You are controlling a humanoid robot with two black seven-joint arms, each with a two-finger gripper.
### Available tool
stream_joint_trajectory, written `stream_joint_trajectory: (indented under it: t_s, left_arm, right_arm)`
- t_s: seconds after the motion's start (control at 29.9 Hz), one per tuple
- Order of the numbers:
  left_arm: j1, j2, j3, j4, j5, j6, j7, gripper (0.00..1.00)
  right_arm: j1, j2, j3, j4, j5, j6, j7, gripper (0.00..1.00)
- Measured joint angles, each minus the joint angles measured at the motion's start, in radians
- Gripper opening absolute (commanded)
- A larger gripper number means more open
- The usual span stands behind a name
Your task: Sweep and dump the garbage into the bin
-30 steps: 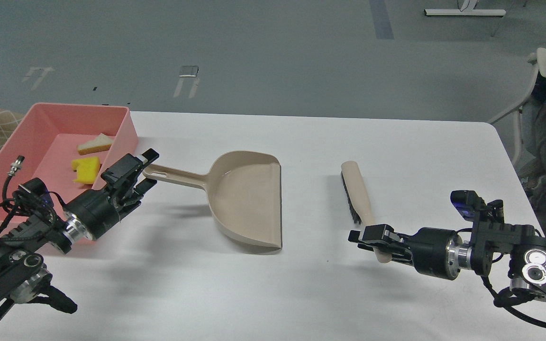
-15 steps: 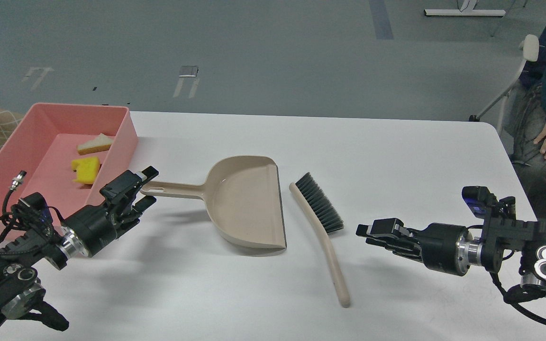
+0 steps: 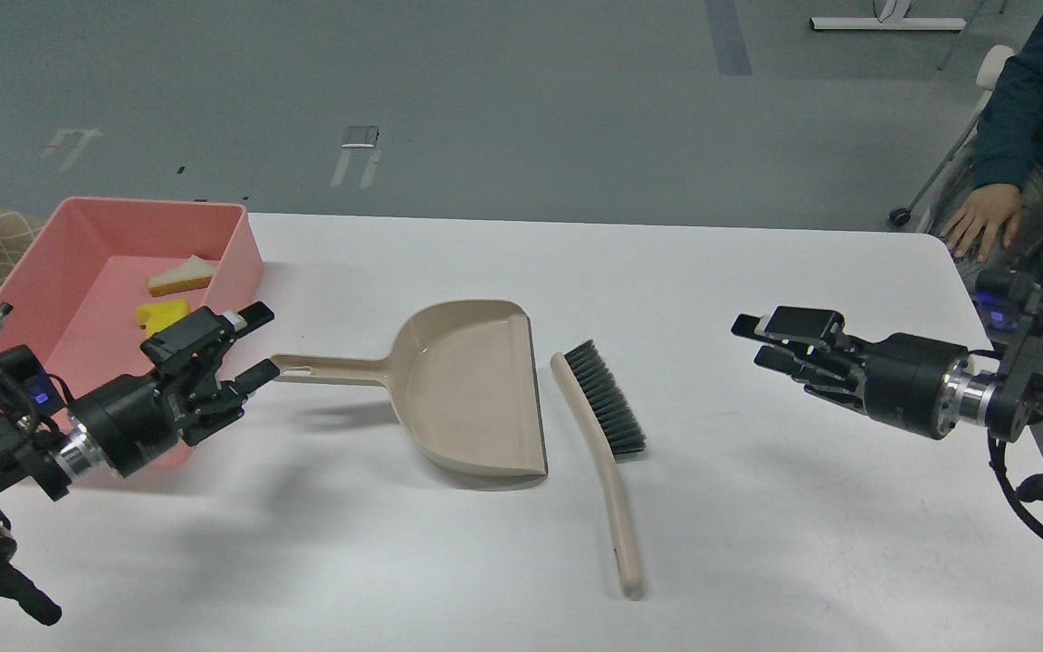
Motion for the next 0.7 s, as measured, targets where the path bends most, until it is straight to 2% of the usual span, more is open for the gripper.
stream_joint_trajectory:
  t_s: [0.2,0.33,0.54,0.7]
  left_arm:
    - [-0.007,0.0,-0.166,0.008,-0.071,-0.01,0.013,0.98]
    - [-0.069,-0.009,-0.244,0.023,-0.084,-0.01,0.031,0.98]
    - [-0.261,-0.032,-0.249,0.131,-0.122,-0.01,0.039,0.98]
    - [-0.479,-0.149,-0.181,0.327,-0.131,-0.009,0.063,0.98]
  right_arm:
    - [0.05,0.09,0.196,-0.063,0.001,0.0,0.001,0.95]
    - [0.126,0.141,0.295,-0.164,0.001,0.0,0.0,0.95]
    - [0.311,0.16,0.337,-0.421,0.001,0.0,0.0,0.95]
    - [0.429,0.238,0.339,-0.621,0.001,0.0,0.002,0.95]
